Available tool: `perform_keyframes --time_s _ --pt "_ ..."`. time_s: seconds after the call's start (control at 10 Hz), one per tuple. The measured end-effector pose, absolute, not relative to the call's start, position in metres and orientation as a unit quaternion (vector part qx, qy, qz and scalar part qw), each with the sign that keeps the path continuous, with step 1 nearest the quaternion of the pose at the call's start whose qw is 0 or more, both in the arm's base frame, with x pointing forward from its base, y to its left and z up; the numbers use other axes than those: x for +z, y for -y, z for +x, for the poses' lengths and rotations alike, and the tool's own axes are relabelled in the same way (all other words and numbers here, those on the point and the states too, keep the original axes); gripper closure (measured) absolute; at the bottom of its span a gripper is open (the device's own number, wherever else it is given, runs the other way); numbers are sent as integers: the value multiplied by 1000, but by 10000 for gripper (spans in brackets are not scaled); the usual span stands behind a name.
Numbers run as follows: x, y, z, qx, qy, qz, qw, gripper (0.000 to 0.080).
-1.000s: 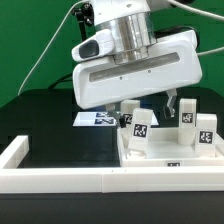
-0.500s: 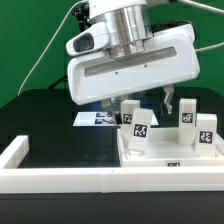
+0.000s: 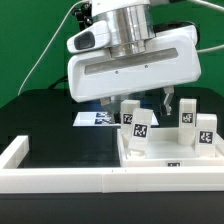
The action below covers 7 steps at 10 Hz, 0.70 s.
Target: Assemble square table
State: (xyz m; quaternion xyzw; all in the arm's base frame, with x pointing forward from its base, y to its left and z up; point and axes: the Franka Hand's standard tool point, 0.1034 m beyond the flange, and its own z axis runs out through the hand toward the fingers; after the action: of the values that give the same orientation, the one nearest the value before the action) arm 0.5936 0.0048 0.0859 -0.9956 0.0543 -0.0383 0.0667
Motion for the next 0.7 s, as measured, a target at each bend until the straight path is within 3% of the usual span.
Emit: perform_keyframes --time_s 0.4,0.5,0.7 --pt "82 -5 593 -36 -62 -996 60 151" --pt "82 -5 593 -36 -60 -996 60 190" --pt "82 -5 593 -36 -56 -996 60 467"
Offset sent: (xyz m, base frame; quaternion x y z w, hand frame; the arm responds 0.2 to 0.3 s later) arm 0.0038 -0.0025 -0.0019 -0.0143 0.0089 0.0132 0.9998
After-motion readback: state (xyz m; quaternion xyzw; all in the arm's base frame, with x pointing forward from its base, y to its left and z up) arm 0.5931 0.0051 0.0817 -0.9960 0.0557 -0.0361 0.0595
